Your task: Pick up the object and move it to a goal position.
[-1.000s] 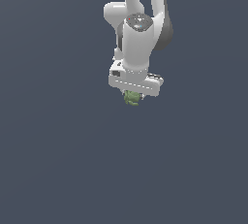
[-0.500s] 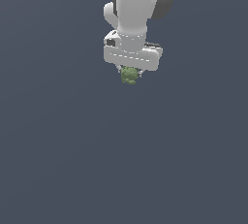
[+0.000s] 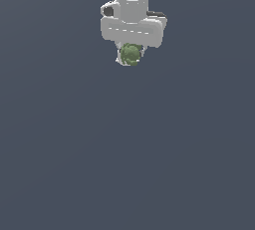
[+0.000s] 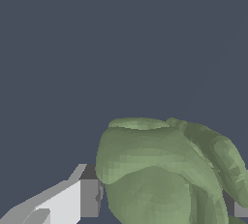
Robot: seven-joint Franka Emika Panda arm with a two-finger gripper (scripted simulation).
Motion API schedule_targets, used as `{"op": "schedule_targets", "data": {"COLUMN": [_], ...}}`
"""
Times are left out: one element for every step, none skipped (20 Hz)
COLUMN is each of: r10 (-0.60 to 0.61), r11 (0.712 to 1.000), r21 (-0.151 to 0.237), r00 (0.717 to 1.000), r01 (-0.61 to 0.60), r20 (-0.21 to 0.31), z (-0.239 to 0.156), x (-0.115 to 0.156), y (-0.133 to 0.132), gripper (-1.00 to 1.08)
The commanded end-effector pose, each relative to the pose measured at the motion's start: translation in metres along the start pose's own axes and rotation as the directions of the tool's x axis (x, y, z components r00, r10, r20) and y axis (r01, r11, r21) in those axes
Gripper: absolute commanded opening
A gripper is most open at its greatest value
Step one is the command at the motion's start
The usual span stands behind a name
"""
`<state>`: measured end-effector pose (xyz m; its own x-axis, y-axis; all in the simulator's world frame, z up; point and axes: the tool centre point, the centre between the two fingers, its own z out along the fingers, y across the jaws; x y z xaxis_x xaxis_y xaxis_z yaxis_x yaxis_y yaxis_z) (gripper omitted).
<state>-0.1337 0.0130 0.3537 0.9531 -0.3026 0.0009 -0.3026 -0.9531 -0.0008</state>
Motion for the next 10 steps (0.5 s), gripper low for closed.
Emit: {"op": "schedule_targets", "data": {"r10": [0.000, 0.000, 0.000, 0.000, 0.000, 0.000, 0.000, 0.000, 0.000, 0.000], "r11": [1.000, 1.000, 1.000, 1.000, 1.000, 1.000, 1.000, 1.000, 1.000, 1.000], "r21": [0.000, 0.000, 0.000, 0.000, 0.000, 0.000, 0.000, 0.000, 0.000, 0.000], "r00": [1.000, 1.000, 1.000, 1.000, 1.000, 1.000, 1.000, 1.000, 1.000, 1.000], "r01": [0.000, 0.000, 0.000, 0.000, 0.000, 0.000, 0.000, 0.000, 0.000, 0.000], "r20": [0.001, 0.001, 0.001, 0.001, 0.001, 0.001, 0.001, 0.001, 0.001, 0.001], "z": [-0.013, -0.017, -0.021, -0.024, -0.026, -0.028, -0.030, -0.031, -0.031, -0.032], "x": [-0.006, -0.007, -0.009, -0.010, -0.011, -0.011, -0.012, -0.012, -0.012, -0.012], "y": [0.004, 0.005, 0.006, 0.007, 0.008, 0.008, 0.009, 0.009, 0.009, 0.009], "gripper": [-1.00, -1.00, -1.00, -1.00, -1.00, -1.00, -1.00, -1.00, -1.00, -1.00]}}
